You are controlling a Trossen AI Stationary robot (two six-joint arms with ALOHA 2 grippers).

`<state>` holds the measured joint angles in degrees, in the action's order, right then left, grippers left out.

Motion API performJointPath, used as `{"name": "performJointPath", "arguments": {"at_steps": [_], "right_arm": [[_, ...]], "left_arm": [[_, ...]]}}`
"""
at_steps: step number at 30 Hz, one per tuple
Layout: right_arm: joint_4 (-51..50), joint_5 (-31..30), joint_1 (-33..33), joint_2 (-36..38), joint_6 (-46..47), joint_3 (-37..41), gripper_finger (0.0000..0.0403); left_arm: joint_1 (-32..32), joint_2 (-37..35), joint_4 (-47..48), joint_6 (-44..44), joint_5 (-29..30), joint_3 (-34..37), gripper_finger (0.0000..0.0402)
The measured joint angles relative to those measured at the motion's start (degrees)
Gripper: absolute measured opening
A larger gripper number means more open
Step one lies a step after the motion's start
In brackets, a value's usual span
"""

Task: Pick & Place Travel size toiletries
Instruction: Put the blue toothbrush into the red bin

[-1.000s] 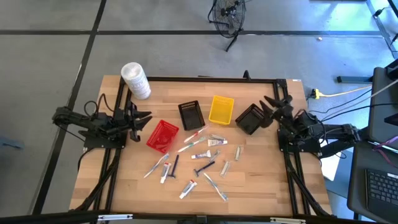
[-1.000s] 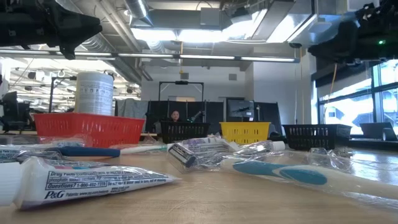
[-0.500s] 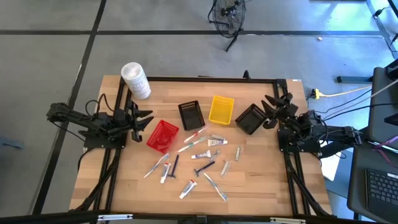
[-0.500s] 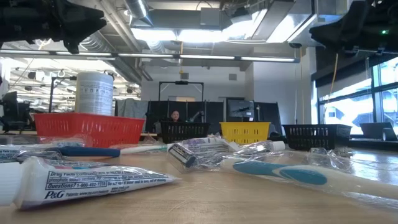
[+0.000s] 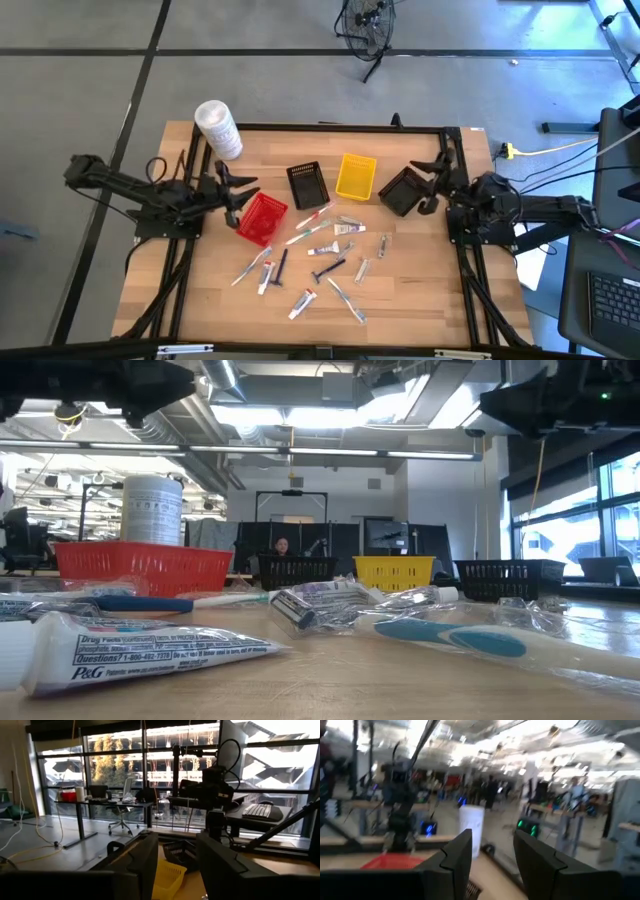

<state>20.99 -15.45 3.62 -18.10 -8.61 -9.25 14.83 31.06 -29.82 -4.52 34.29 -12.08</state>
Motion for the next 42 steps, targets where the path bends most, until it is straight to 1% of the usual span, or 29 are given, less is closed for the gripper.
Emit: {"name": "performJointPath", "arguments": {"at_steps": [5,9,12,15,18,21,24,29,32,35,38,40,42], "right_arm": [[-4.55,4.78,0.0,-10.01,3.61,-4.54,0.0149],[-4.72,10.23,0.0,-17.38,3.68,-6.59,0.0149],[-4.32,12.59,-0.02,-22.02,5.09,-7.33,0.0149],[-4.08,12.18,0.0,-25.76,6.23,-7.92,0.0148],[-3.78,11.76,0.0,-28.57,6.45,-8.07,0.0148],[-3.84,11.63,0.0,-30.96,6.72,-8.05,0.0148],[-3.86,11.8,0.0,-33.01,7.69,-8.07,0.0148],[-3.8,11.83,0.0,-35.22,8.55,-8.07,0.0148],[-3.84,11.83,0.0,-36.01,8.16,-8.07,0.0148],[-3.84,11.59,-0.02,-36.31,7.39,-8.07,0.0148],[-3.76,11.39,0.0,-36.33,4.66,-8.07,0.0148],[-2.91,11.39,0.0,-36.33,2.4,-8.07,0.0148],[-1.45,11.37,0.04,-36.33,0.28,-8.05,0.0148]], "left_arm": [[0.0,6.8,0.04,2.39,-1.47,-2.99,0.0128],[0.07,12.37,1.81,5.81,-2.96,-6.39,0.0128],[0.07,16.32,9.45,8.98,-3.52,-11.3,0.0128],[0.07,20.66,19.53,13.37,-3.52,-17.42,0.0128],[0.08,25.21,29.25,20.0,-6.4,-23.66,0.0128],[1.05,29.97,37.37,25.14,-10.26,-29.23,0.0127],[2.9,34.48,46.4,30.29,-12.69,-34.29,0.0127],[6.73,40.31,63.3,44.31,-13.69,-40.35,0.0127],[8.88,42.34,69.19,52.86,-15.26,-41.8,0.0127],[11.11,43.58,72.4,62.98,-19.1,-42.0,0.0127],[13.41,45.29,75.96,72.53,-22.76,-42.0,0.0127],[14.73,46.56,78.49,76.39,-23.8,-41.74,0.0127],[15.75,48.01,79.34,77.74,-23.9,-41.05,0.0127]]}}
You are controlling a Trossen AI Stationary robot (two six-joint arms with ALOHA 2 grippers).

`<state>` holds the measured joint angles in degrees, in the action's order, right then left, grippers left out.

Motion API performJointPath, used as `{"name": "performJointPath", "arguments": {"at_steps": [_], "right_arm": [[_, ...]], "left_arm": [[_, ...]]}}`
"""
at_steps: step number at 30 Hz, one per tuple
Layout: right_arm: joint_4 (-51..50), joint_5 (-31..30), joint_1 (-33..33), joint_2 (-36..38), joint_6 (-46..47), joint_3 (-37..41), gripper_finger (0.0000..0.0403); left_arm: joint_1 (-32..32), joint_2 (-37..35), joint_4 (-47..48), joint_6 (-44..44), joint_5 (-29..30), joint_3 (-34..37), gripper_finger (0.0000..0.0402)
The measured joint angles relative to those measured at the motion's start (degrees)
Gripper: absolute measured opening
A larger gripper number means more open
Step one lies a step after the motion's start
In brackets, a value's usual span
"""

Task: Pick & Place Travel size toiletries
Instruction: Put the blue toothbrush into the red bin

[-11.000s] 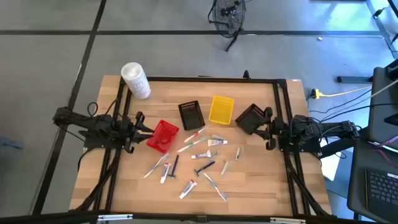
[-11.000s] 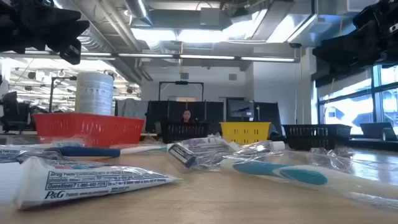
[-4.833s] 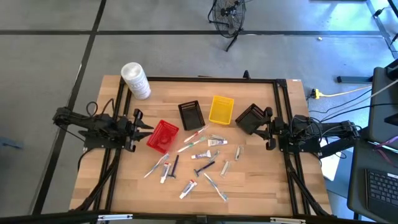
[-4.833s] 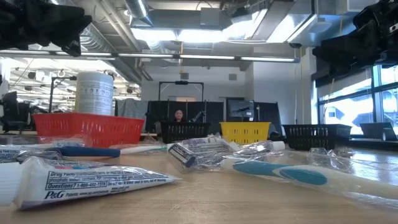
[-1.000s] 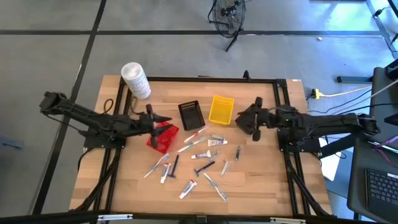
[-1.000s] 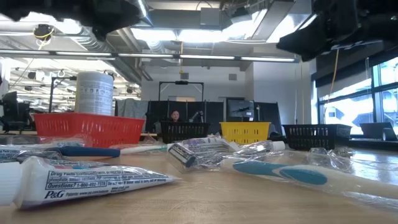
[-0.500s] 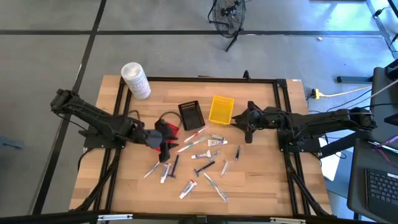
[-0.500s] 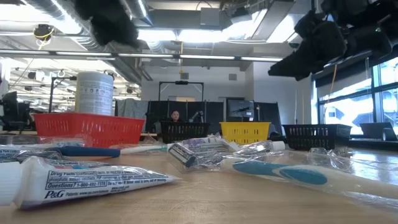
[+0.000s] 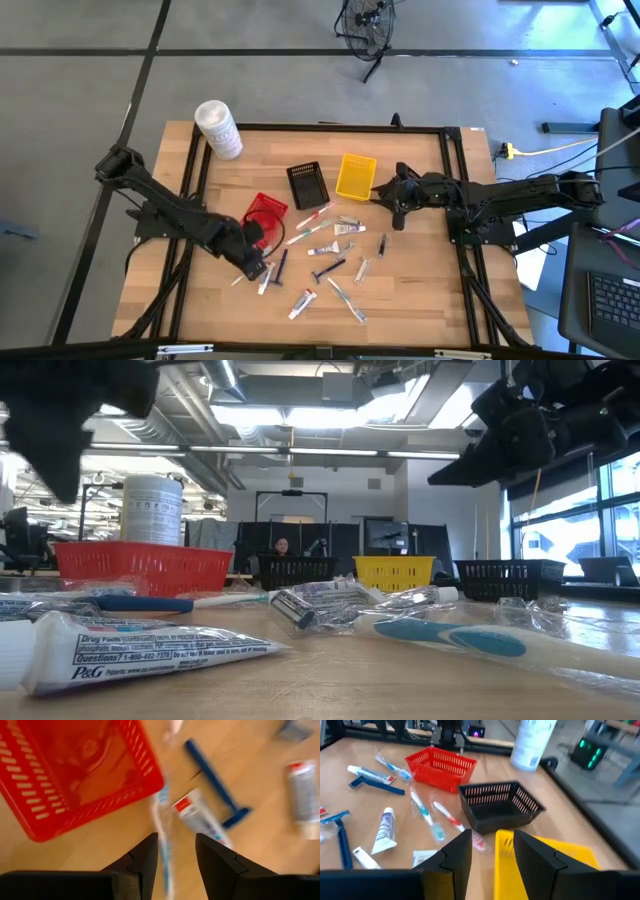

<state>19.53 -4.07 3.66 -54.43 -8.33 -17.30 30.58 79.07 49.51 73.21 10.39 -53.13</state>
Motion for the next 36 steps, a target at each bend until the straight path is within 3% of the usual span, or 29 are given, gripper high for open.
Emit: {"name": "performJointPath", "arguments": {"at_steps": [5,13,28,36], "right_arm": [[6.49,-0.61,0.05,0.0,-4.21,0.0,0.0148],[15.75,-7.91,0.71,0.0,-9.09,0.0,0.0148],[17.39,-8.57,4.96,0.0,-8.84,0.02,0.0149],[17.37,-8.37,4.94,0.0,-7.0,0.02,0.0149]], "left_arm": [[1.3,3.31,-1.45,2.71,-1.9,1.96,0.0127],[2.83,9.81,-6.63,6.78,-5.61,2.08,0.0127],[2.69,17.56,-6.57,1.28,-8.55,1.82,0.0126],[2.69,16.59,-6.7,-1.63,-7.79,2.08,0.0061]]}}
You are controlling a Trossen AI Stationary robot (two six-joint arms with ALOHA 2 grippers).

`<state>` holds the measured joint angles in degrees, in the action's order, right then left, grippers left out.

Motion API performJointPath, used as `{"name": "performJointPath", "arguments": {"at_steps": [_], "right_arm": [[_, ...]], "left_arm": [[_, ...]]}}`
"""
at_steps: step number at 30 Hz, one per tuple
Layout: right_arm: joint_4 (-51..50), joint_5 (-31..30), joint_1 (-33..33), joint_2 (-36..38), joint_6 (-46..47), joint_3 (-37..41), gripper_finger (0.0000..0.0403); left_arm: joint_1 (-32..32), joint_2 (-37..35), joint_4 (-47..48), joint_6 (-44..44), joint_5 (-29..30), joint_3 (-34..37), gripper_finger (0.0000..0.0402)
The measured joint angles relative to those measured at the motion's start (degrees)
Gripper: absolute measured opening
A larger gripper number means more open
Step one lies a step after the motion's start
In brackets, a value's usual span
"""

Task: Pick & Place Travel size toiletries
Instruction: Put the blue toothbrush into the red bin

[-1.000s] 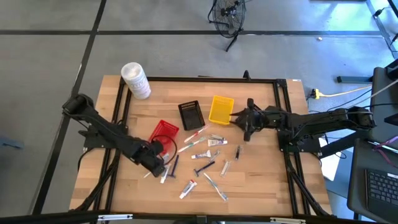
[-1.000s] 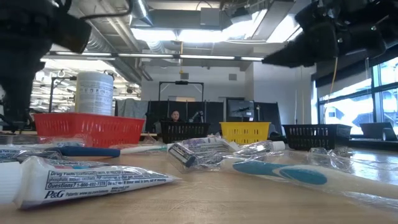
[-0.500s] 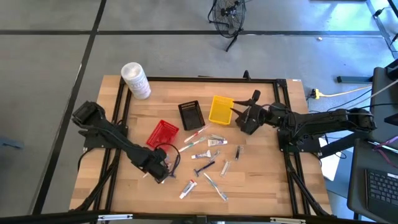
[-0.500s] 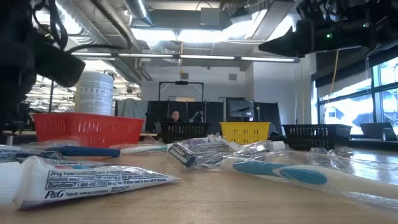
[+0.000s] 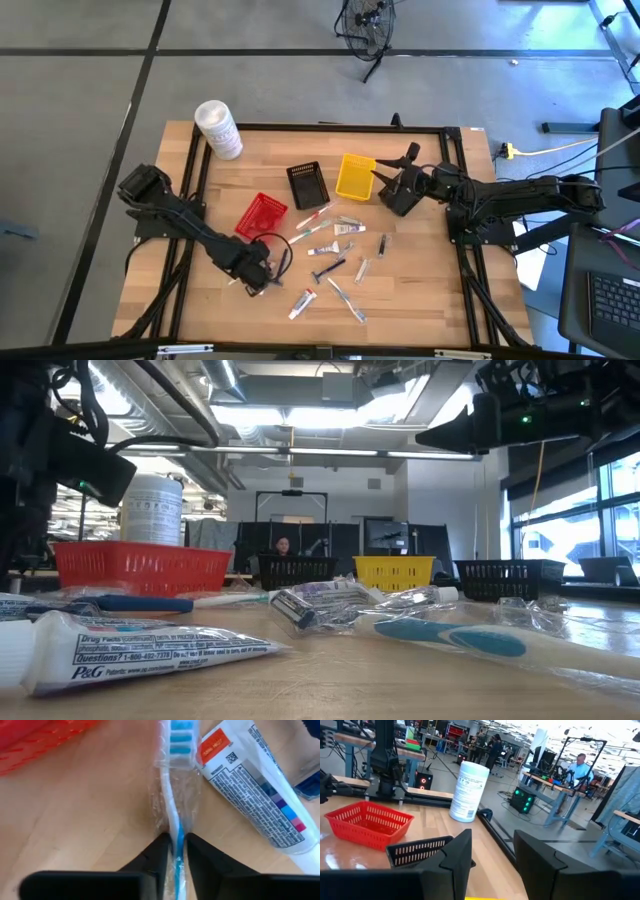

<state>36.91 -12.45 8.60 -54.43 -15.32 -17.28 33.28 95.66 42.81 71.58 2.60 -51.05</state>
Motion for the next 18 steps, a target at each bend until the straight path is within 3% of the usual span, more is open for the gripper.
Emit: {"name": "performJointPath", "arguments": {"at_steps": [5,12,18], "right_arm": [[0.0,0.0,0.0,0.0,0.1,0.0,0.0149],[0.0,0.0,0.0,0.0,0.12,0.0,0.0149],[0.0,0.01,-0.05,0.0,0.32,0.0,0.0149]], "left_arm": [[0.02,0.0,-1.33,-3.92,2.34,-0.47,0.0019],[-0.32,-0.15,0.03,-6.67,4.07,-5.23,0.0025],[-1.73,-0.26,5.76,-10.12,12.73,-13.13,0.002]]}}
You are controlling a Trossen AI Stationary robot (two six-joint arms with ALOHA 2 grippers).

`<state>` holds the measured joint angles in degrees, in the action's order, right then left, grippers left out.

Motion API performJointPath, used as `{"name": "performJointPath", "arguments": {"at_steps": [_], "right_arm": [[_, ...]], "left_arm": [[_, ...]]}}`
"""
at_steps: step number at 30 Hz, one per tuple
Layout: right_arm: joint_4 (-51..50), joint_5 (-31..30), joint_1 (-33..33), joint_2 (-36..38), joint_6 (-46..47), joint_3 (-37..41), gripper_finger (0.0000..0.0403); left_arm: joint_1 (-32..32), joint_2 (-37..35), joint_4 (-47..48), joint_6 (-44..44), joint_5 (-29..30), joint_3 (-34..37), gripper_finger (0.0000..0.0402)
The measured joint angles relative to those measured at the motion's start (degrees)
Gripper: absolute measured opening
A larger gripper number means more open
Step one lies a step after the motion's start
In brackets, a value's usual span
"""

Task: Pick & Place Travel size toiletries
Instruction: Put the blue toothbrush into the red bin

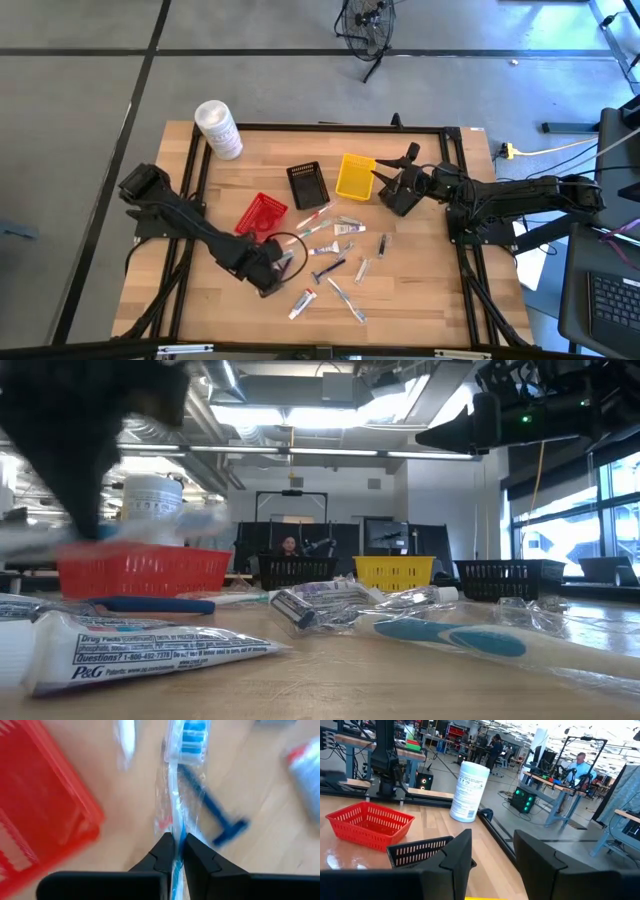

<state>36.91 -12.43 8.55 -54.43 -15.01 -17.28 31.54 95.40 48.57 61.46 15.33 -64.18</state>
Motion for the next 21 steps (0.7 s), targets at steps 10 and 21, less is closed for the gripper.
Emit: {"name": "performJointPath", "arguments": {"at_steps": [10,21], "right_arm": [[0.0,0.01,-0.01,0.0,-0.02,0.0,0.0149],[0.0,0.01,-0.01,0.0,0.61,0.0,0.0149]], "left_arm": [[-10.79,-0.07,19.46,-1.84,-0.6,-6.93,0.0021],[-24.14,0.7,23.45,-11.29,-13.59,-6.93,0.0022]]}}
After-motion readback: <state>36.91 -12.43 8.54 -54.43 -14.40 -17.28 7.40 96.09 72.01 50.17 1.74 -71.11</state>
